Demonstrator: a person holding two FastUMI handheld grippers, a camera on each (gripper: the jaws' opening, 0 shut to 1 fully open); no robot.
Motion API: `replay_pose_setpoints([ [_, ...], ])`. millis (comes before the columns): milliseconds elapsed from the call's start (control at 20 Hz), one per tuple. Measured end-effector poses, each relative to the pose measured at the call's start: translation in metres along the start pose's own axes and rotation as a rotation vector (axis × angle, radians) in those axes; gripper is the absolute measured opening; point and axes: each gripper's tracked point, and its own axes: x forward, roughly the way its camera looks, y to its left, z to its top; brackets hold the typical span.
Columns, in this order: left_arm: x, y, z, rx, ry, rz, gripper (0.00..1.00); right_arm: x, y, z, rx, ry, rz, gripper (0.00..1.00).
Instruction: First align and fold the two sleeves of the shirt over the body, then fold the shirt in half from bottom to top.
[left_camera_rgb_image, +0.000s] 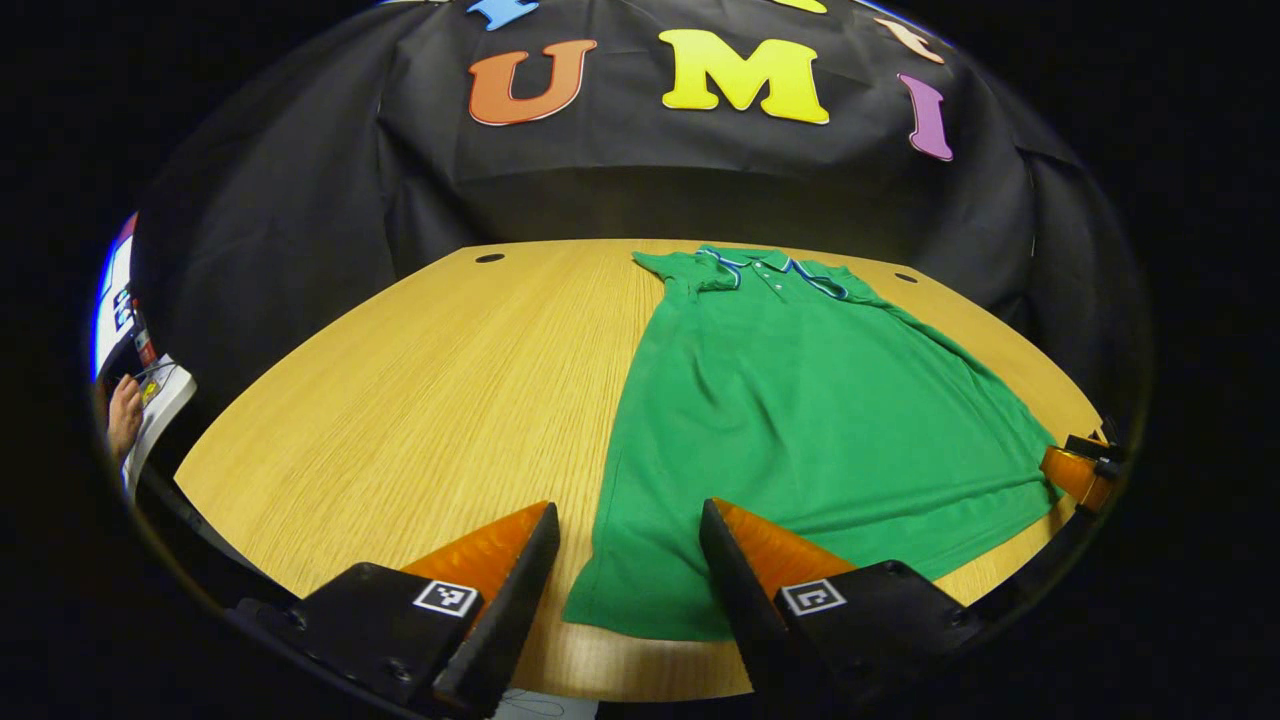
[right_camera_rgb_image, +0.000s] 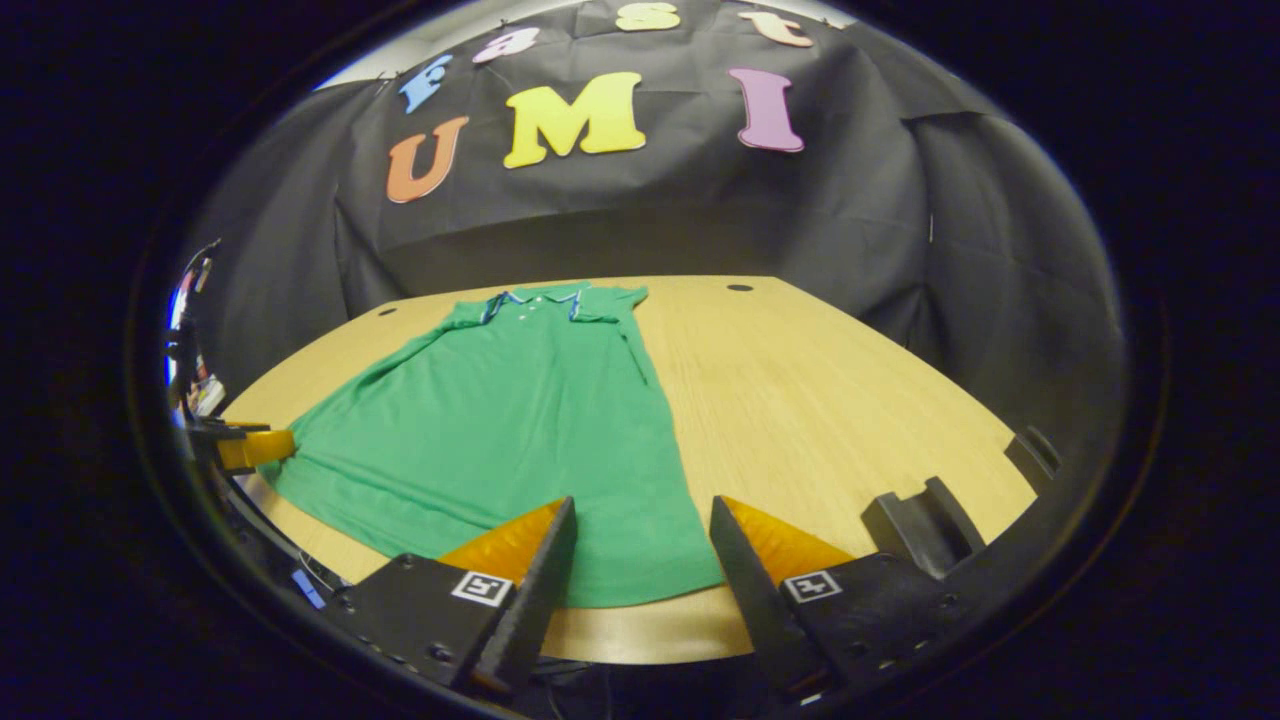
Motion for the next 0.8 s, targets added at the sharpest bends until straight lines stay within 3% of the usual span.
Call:
replay_pose_setpoints([
  [150, 0.006, -0.009, 0.002, 0.012, -0.014, -0.002, 0.72, 0.010, 0.011, 0.003, 0.005, 0.010, 0.037, 0.58],
  [200, 0.006, -0.011, 0.004, 0.019, -0.022, 0.000, 0.52, 0.012, 0.014, 0.004, 0.022, 0.018, 0.057, 0.41],
  [250, 0.007, -0.012, 0.006, 0.029, -0.031, -0.004, 0.51, 0.015, 0.017, 0.005, 0.043, 0.025, 0.068, 0.24],
  [300, 0.009, -0.012, 0.006, 0.034, -0.040, 0.003, 0.29, 0.015, 0.018, 0.006, 0.047, 0.027, 0.076, 0.07],
  [400, 0.009, -0.011, 0.008, 0.030, -0.055, 0.008, 0.09, 0.016, 0.020, 0.007, 0.034, 0.028, 0.079, 0.01],
  [800, -0.004, -0.016, 0.037, -0.030, -0.131, -0.044, 0.06, -0.008, 0.029, 0.045, 0.056, -0.020, 0.122, 0.00],
])
